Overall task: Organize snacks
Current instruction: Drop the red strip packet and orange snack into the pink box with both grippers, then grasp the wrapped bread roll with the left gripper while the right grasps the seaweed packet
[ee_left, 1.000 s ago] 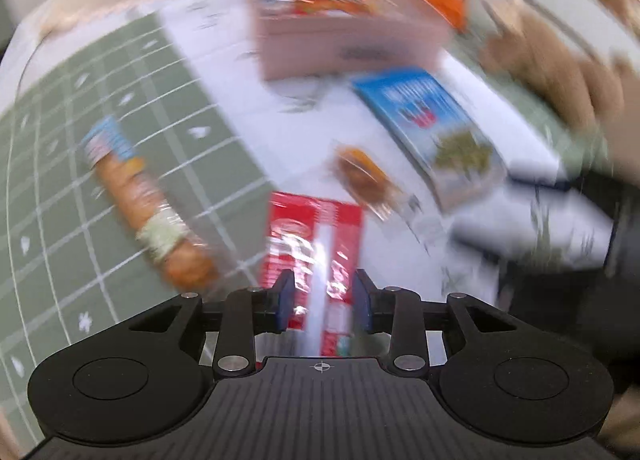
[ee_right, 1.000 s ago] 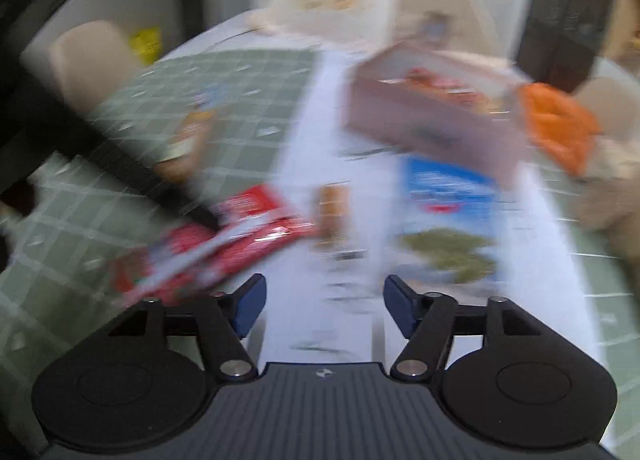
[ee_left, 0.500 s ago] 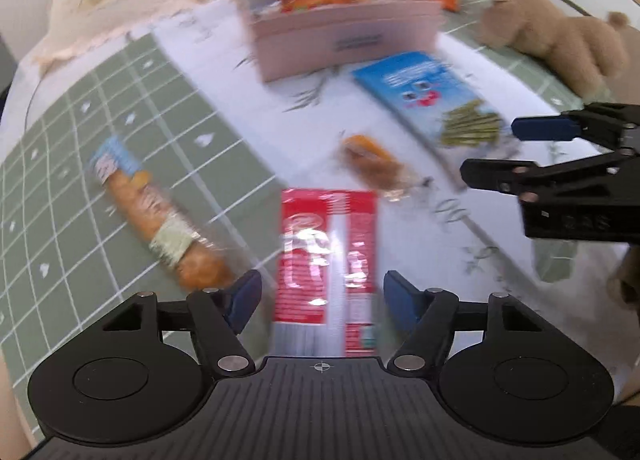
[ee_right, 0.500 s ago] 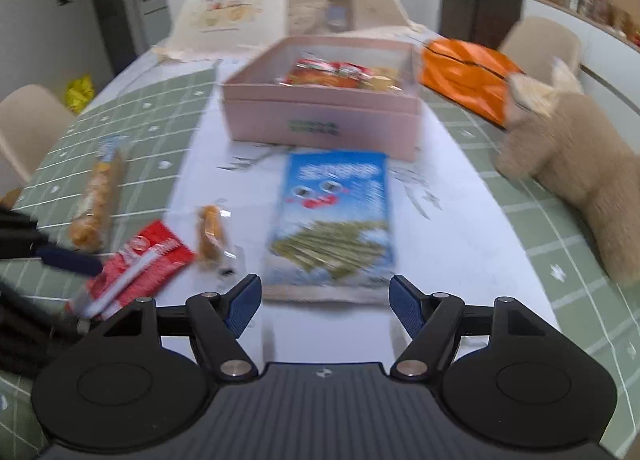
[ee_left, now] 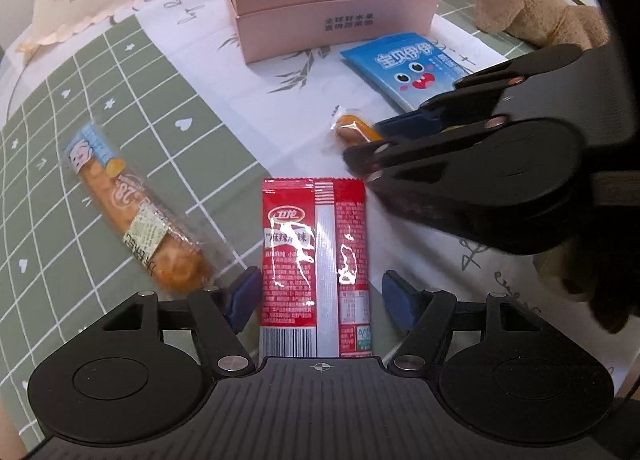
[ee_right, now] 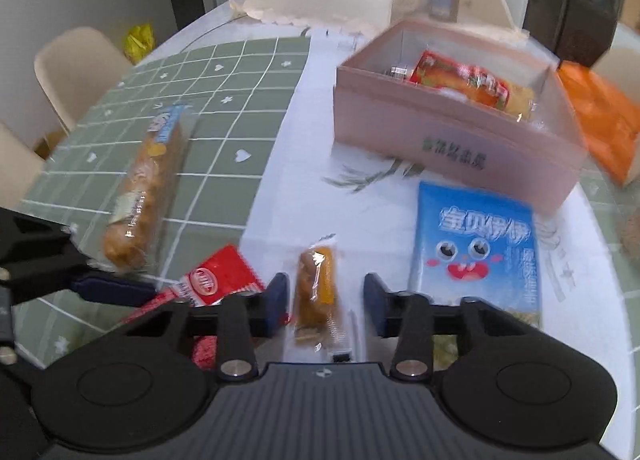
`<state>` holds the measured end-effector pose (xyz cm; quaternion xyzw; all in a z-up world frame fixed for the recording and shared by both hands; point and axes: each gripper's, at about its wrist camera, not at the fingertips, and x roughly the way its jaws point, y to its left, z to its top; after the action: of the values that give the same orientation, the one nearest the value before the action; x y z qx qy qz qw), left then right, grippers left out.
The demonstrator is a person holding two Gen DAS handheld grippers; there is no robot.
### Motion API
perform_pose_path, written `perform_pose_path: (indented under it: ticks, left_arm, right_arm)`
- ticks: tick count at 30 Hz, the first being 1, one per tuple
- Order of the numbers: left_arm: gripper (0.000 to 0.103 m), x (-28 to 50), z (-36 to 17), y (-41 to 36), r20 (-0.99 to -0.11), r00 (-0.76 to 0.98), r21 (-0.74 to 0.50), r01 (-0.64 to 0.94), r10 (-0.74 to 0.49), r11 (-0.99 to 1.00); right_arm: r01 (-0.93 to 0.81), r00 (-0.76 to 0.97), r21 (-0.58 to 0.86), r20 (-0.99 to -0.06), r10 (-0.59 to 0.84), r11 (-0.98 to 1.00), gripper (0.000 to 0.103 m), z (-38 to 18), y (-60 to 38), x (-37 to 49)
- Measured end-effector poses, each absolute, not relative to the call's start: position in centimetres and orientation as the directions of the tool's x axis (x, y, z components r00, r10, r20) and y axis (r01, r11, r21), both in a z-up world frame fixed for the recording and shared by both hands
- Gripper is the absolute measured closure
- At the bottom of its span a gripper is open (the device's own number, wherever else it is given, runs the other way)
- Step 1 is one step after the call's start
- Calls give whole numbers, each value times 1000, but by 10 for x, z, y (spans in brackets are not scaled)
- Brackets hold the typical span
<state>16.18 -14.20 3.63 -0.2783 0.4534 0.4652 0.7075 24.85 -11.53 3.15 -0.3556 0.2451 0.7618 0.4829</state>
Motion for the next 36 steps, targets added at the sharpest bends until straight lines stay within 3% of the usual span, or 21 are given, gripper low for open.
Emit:
perform_pose_path:
  ticks: [5, 11, 18, 21, 22, 23, 25, 30, 33, 36]
  left_arm:
    - [51, 158, 39, -148, -890, 165, 21, -917, 426, 398]
    - [53, 144, 68, -146, -846, 302, -113, -907, 439, 406]
    - [51, 139, 210, -75, -612, 477, -185, -862, 631, 472]
    - [43, 155, 243, -7, -597, 489, -220, -862, 636, 457]
    - [44, 162, 242, 20, -630, 499, -249, -856, 595, 454]
    - [44, 166, 238, 39, -661, 506, -277, -851, 555, 447]
    - [49, 165, 227, 61, -696, 496, -299, -858, 520, 418]
    - [48, 109, 189, 29, -675, 453, -306, -890, 583, 337]
    - [49, 65, 142, -3, -751, 270, -224, -963, 602, 153]
    - [49, 27, 102, -31, -808, 156, -217, -975, 568, -40]
  right_arm:
    - [-916, -292, 47, -759, 582, -398, 82, 50, -131, 276]
    - [-951, -252, 62, -727, 639, -304, 83, 76, -147, 333]
    - [-962, -271, 114, -466, 842, -247, 83, 186, -135, 379]
    - [-961, -271, 163, -402, 874, -223, 82, 223, -93, 383]
    - [-962, -266, 173, -403, 876, -213, 77, 229, -73, 382]
    - [-959, -273, 188, -421, 865, -211, 52, 232, -51, 381]
    - [-966, -241, 198, -466, 851, -165, 27, 228, -13, 379]
    - [-980, -182, 169, -546, 818, -105, 28, 184, -9, 393]
    - [-981, -183, 167, -629, 755, -99, 28, 137, -26, 398]
    - [-988, -156, 124, -704, 693, -97, 28, 94, -48, 393]
